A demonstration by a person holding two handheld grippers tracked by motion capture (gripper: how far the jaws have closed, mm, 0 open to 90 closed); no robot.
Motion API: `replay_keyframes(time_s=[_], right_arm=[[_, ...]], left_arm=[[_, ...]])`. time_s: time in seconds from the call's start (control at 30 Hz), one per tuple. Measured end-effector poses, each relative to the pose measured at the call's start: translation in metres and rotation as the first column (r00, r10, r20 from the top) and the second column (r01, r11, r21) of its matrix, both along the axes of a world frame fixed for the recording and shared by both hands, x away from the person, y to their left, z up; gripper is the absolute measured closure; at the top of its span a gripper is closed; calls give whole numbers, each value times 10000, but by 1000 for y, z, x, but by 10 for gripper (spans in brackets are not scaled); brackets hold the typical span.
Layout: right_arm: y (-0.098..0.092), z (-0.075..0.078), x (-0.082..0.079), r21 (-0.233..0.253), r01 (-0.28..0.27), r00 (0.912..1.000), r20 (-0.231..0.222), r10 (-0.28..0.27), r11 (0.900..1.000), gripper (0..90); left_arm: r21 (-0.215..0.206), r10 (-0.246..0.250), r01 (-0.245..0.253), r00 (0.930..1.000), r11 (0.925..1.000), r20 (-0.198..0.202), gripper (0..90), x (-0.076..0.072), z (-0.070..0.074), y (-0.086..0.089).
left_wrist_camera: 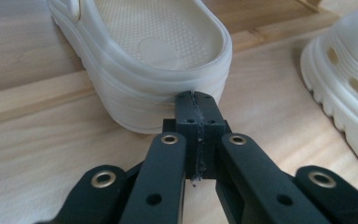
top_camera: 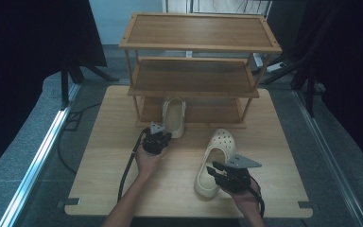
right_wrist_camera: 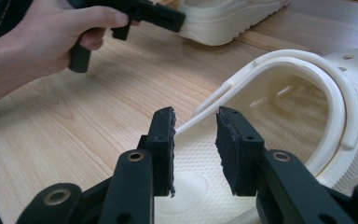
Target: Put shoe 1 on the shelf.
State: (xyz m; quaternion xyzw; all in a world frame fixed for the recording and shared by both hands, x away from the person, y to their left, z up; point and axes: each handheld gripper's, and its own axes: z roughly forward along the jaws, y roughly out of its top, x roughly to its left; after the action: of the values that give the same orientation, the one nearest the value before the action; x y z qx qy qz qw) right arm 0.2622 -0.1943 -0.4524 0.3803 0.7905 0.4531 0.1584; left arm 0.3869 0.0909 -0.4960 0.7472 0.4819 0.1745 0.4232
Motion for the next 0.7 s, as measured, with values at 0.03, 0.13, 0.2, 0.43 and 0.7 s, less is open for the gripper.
replay_keyframes(time_s=[0.03,0.13,0.2,0.43,0.7], right_arm=[[0,0,0,-10,-11,10000,-15,11,10000,670],[1,-1,0,-18,-43,10000,-24,43,10000,668],[2,-1,0,-15,-75,10000,-27,75,10000,667],[1,-1,0,21,-85,10000,-20,85,10000,666],[0,0,0,21,-115,9999,-24,115,9999,664]], left_arm=[[-34,50,-50,10000,10000,-5,900,3,0,-2],[-85,88,-88,10000,9999,11,900,10,-1,-9],[-141,142,-141,9999,9998,41,899,17,-2,-13],[-379,514,-506,9985,9980,181,899,28,-5,-19],[-142,484,-478,9980,9988,406,801,23,-3,-19]])
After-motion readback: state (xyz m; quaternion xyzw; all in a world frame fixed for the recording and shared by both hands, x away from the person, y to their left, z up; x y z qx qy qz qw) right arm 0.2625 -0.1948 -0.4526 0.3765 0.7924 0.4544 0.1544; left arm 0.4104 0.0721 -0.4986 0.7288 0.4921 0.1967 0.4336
